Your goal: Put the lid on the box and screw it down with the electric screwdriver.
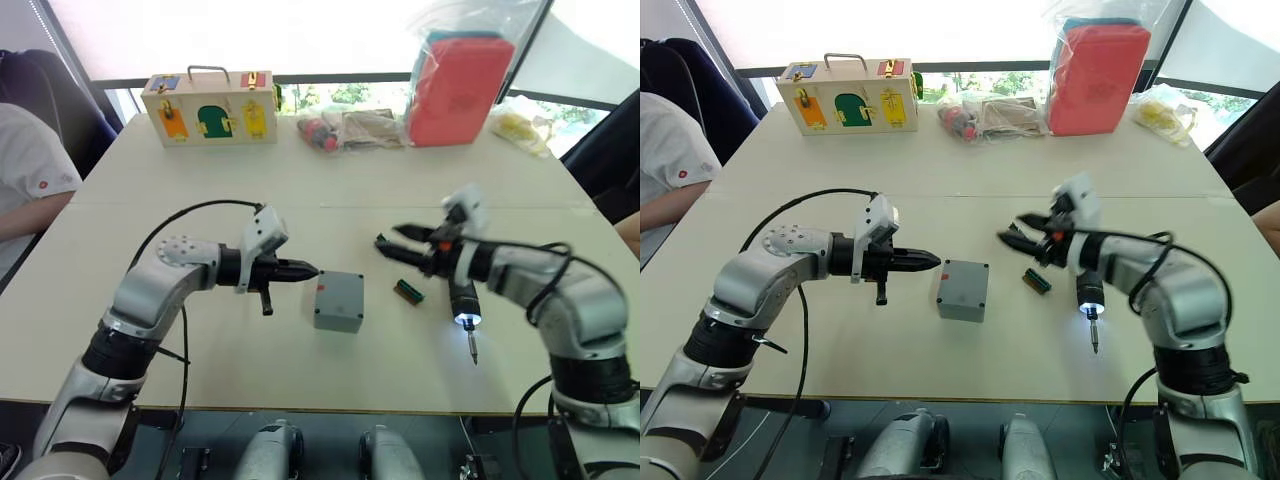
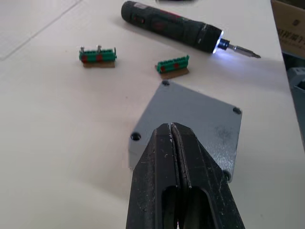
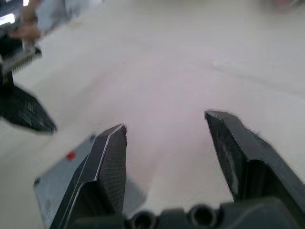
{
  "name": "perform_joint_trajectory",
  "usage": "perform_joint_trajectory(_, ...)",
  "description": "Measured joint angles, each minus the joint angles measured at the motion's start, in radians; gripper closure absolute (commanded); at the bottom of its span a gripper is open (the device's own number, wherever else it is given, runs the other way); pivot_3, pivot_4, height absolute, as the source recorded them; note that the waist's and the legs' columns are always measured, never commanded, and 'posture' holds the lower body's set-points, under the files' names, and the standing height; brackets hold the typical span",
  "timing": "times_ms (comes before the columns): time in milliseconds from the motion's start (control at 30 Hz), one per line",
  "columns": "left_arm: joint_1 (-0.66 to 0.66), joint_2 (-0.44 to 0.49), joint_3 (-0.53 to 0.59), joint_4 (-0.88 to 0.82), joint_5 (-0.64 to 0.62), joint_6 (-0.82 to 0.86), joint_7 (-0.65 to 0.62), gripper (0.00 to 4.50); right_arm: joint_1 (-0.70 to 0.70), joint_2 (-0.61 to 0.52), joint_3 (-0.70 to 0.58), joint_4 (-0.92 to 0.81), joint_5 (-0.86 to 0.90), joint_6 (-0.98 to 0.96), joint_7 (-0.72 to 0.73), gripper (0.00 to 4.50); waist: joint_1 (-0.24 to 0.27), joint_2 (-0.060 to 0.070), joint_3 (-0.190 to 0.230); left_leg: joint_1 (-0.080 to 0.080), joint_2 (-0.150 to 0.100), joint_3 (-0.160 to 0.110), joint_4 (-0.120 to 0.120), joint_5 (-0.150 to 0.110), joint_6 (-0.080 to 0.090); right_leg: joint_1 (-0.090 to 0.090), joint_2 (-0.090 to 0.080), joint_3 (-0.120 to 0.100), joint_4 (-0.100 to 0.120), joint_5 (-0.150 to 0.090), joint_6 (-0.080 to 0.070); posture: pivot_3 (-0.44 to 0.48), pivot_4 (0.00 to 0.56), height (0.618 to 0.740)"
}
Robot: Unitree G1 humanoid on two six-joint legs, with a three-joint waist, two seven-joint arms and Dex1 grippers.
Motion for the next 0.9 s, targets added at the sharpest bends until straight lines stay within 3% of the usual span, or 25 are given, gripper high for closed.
perform_joint_trajectory(67,-0.035,0.000,-0.020,0.000,0.001,-0.024,-0.033,4.50,-0.084,-0.099,-0.045,0.056,0.020,0.136,-0.010,0.19,-0.001,0.000,0.000,0.000,0.000,0.000,-0.001,0.000,0.000,0.000,-0.001,0.000,-0.001,0.000,0.000,0.000,0.150,0.740)
perform_joint_trajectory(100,-0.052,-0.002,-0.035,0.000,0.008,-0.042,-0.045,4.50,-0.119,-0.158,-0.059,0.079,0.027,0.208,-0.010,0.09,-0.002,0.000,0.000,0.000,0.000,0.000,-0.001,0.000,0.000,0.000,-0.001,0.000,-0.002,-0.001,-0.001,0.000,0.150,0.740)
perform_joint_trajectory(233,-0.088,-0.048,-0.100,-0.009,0.041,-0.098,-0.070,4.50,-0.149,-0.338,0.059,0.193,0.054,0.442,0.023,0.09,-0.006,-0.001,0.000,0.000,0.000,0.001,-0.003,0.000,0.000,0.000,-0.002,0.001,-0.003,-0.002,-0.004,0.000,0.150,0.740)
perform_joint_trajectory(333,-0.093,-0.065,-0.130,-0.022,0.049,-0.126,-0.086,4.50,-0.127,-0.391,0.152,0.272,0.091,0.478,0.022,0.09,-0.012,0.000,0.000,0.000,0.000,0.001,-0.003,0.000,0.000,-0.001,-0.002,0.001,-0.002,-0.002,-0.004,0.000,0.150,0.740)
perform_joint_trajectory(600,-0.090,-0.093,-0.162,-0.041,0.090,-0.154,-0.073,4.50,-0.144,-0.397,0.309,0.395,0.155,0.479,-0.038,0.09,-0.024,0.000,0.000,0.000,0.000,0.001,-0.003,0.000,0.001,-0.001,-0.002,0.001,-0.002,0.000,-0.001,0.000,0.150,0.740)
perform_joint_trajectory(900,-0.016,-0.087,-0.162,-0.092,0.107,-0.142,-0.037,4.50,-0.277,-0.281,0.461,0.514,0.126,0.479,-0.055,0.09,-0.021,0.000,0.000,-0.001,0.000,0.001,-0.002,0.000,0.001,-0.001,-0.002,0.001,-0.003,0.000,0.000,0.000,0.150,0.740)
